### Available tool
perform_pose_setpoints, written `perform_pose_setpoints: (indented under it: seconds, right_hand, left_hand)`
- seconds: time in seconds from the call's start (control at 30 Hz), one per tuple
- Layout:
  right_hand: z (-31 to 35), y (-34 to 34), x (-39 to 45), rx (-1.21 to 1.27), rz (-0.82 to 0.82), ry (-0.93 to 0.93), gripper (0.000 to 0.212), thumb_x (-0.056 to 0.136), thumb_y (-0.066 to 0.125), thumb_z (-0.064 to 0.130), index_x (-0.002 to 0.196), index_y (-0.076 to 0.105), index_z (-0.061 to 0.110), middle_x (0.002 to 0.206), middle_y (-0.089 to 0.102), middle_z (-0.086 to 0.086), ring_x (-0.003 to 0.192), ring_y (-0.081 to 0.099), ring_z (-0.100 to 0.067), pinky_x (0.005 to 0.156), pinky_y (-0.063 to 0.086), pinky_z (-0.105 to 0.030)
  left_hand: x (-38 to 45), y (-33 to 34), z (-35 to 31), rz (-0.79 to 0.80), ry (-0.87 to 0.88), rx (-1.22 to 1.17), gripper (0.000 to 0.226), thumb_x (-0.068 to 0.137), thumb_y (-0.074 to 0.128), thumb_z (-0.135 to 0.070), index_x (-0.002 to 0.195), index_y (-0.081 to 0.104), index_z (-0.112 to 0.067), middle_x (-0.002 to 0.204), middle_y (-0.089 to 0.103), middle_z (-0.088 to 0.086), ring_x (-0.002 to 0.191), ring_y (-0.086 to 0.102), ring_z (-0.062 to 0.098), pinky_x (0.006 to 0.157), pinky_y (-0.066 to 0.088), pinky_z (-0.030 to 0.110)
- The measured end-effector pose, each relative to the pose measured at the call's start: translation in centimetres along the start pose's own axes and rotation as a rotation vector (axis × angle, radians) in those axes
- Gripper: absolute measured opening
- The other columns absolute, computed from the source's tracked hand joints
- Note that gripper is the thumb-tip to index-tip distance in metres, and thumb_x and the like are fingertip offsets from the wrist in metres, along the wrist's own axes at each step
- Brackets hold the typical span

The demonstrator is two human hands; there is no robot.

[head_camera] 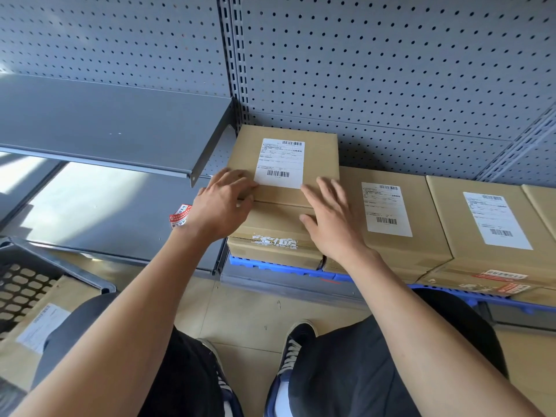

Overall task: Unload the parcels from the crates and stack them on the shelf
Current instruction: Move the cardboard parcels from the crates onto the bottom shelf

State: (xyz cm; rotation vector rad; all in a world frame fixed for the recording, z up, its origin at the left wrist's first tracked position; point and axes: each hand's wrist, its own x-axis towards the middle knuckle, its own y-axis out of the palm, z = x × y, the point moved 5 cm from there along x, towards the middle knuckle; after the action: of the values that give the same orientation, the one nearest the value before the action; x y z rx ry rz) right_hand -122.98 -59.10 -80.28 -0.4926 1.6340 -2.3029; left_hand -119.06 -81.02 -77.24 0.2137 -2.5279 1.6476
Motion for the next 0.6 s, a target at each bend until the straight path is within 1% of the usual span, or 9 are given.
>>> perform_pose_setpoints:
  seconds: [0.07, 0.13, 0.27, 0.33, 0.43, 0.6]
  right_hand:
    - [0.0, -0.2, 0.0, -0.012, 0.017, 0.012, 0.058, 0.098, 0.058, 0.035, 0.151, 0.034, 0.032, 0.164, 0.019, -0.001, 0.152, 0.007, -0.027, 0.112, 0.033, -0.054]
    - [0.1, -0.4, -0.3, -0.077, 0.023, 0.029, 0.061, 0.098, 0.056, 0.043, 0.152, 0.029, 0.035, 0.165, 0.016, -0.001, 0.153, 0.006, -0.026, 0.11, 0.03, -0.057]
    - [0.5, -0.3, -0.9, -0.154, 0.048, 0.025, 0.066, 0.099, 0.051, 0.048, 0.156, 0.02, 0.038, 0.168, 0.007, -0.002, 0.154, 0.001, -0.026, 0.118, 0.01, -0.061]
    - [1.0, -0.5, -1.0, -0.139, 0.047, 0.005, 0.065, 0.1, 0.049, 0.047, 0.157, 0.019, 0.037, 0.169, 0.005, -0.002, 0.154, 0.0, -0.026, 0.119, 0.005, -0.061]
    - [2.6, -1.1, -0.7, -0.085, 0.028, -0.044, 0.062, 0.101, 0.049, 0.045, 0.157, 0.023, 0.036, 0.168, 0.01, -0.002, 0.154, 0.002, -0.025, 0.117, 0.009, -0.061]
    - [7.0, -0.7, -0.2, -0.051, 0.036, -0.189, 0.059, 0.101, 0.051, 0.042, 0.155, 0.029, 0.035, 0.168, 0.015, -0.003, 0.153, 0.01, -0.025, 0.113, 0.021, -0.06]
  left_hand:
    - [-0.2, -0.1, -0.1, 0.013, -0.002, 0.029, 0.036, 0.101, 0.055, -0.028, 0.136, 0.063, -0.026, 0.147, 0.051, -0.003, 0.142, 0.035, 0.02, 0.104, 0.044, 0.053]
    - [-0.5, -0.3, -0.2, 0.016, 0.003, 0.059, 0.037, 0.101, 0.057, -0.029, 0.137, 0.063, -0.026, 0.149, 0.051, -0.003, 0.142, 0.038, 0.022, 0.106, 0.044, 0.054]
    - [-2.2, -1.4, -0.6, -0.048, -0.013, 0.089, 0.033, 0.099, 0.06, -0.028, 0.132, 0.067, -0.028, 0.143, 0.059, -0.004, 0.133, 0.05, 0.024, 0.1, 0.046, 0.048]
    - [-3.6, -1.9, -0.9, -0.066, -0.04, 0.109, 0.033, 0.101, 0.058, -0.032, 0.133, 0.065, -0.027, 0.139, 0.062, -0.005, 0.129, 0.053, 0.024, 0.097, 0.047, 0.045]
    - [-6.3, -2.1, -1.3, -0.091, -0.108, 0.111, 0.035, 0.102, 0.056, -0.037, 0.134, 0.064, -0.027, 0.135, 0.065, -0.005, 0.125, 0.057, 0.025, 0.097, 0.047, 0.044]
    - [-9.6, -3.0, 0.0, -0.096, -0.224, 0.179, 0.04, 0.102, 0.053, -0.042, 0.139, 0.06, -0.028, 0.138, 0.063, -0.006, 0.127, 0.056, 0.022, 0.102, 0.046, 0.044]
